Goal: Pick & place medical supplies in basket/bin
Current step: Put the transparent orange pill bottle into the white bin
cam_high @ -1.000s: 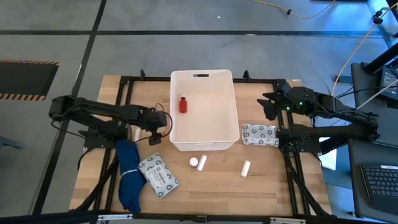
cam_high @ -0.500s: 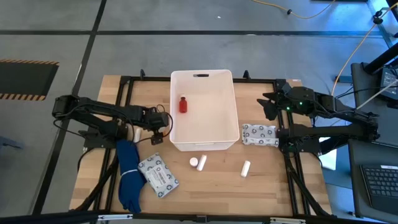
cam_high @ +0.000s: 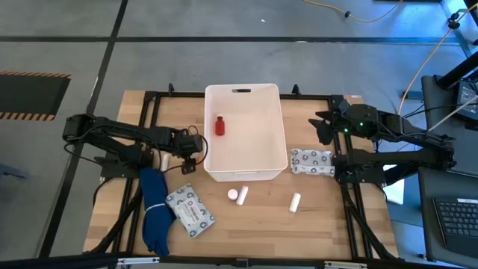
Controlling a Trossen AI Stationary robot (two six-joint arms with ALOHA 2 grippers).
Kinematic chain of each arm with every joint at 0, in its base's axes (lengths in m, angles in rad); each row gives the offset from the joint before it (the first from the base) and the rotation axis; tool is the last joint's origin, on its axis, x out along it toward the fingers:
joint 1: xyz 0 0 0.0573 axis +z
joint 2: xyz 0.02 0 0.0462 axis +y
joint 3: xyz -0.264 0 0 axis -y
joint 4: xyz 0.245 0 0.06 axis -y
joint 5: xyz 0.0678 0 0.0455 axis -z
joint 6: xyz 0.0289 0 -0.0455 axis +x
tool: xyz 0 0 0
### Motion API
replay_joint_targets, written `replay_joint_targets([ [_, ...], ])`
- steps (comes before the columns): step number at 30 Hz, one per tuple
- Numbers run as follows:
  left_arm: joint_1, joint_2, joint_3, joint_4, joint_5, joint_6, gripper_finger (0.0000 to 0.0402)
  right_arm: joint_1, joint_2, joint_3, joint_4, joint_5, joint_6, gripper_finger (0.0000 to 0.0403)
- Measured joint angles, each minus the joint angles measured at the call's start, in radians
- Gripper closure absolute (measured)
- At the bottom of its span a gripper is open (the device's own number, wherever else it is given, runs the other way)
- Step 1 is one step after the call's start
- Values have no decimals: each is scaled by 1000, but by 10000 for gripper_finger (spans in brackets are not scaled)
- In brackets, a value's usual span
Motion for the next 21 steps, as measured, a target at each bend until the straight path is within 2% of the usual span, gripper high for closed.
replay_joint_targets([
  [9, 0, -1, 0, 3, 15, 0, 190, 0, 0, 0, 0, 0, -4, 174],
  [21, 0, -1, 1, 1, 22, -1, 190, 0, 0, 0, 0, 0, -4, 174],
])
